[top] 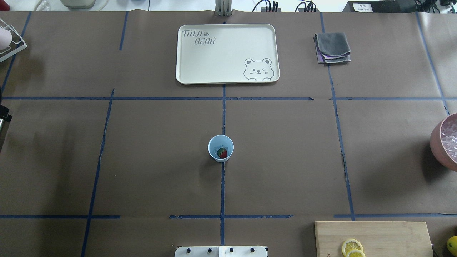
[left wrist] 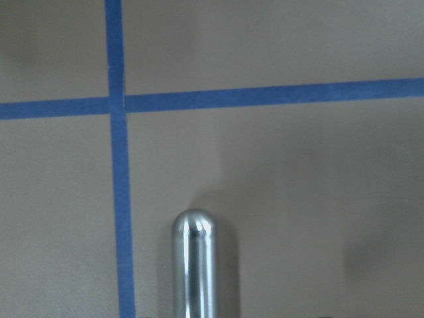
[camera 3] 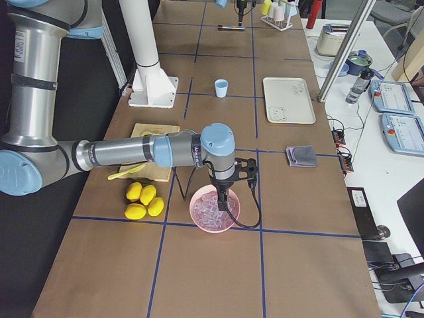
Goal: Mash ice and strawberries in cup
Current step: 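Lower the muddler onto the table near the left arm's side, then open the left gripper to release the muddler lying on the table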
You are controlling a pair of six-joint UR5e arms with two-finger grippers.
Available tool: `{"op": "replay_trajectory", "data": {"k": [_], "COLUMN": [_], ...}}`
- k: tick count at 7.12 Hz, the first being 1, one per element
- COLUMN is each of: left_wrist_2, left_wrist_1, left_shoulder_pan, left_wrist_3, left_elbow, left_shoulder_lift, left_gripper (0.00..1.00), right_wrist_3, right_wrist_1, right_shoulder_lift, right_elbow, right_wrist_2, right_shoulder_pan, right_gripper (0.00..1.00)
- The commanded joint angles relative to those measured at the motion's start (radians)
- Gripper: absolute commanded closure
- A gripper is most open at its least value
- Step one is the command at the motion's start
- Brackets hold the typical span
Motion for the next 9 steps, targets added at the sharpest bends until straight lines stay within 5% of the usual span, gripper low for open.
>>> {"op": "replay_trajectory", "data": {"k": [1, 2, 5, 9], "left_wrist_2": [-0.121, -0.134, -0.109, -0.091], "left_wrist_1": [0.026, 0.103, 0.605, 0.682], "left_shoulder_pan": [-0.101, -0.173, -0.393, -0.413], "left_wrist_3": [0.073, 0.208, 0.637, 0.627], "left_elbow": [-0.124, -0.145, -0.238, -0.280], "left_shoulder_lift": [0.059, 0.065, 0.041, 0.084], "left_gripper": [0.00, 0.00, 0.00, 0.00], "right_wrist_3": [-0.002, -0.003, -0.012, -0.040], "right_wrist_1": [-0.074, -0.100, -0.102, -0.105], "right_shoulder_lift": [0.022, 0.032, 0.033, 0.049], "right_elbow": [0.007, 0.015, 0.001, -0.089], "right_wrist_2": [0.011, 0.011, 0.009, 0.009], "right_shoulder_pan": [0.015, 0.015, 0.015, -0.078], "right_gripper": [0.00, 0.00, 0.00, 0.00]}}
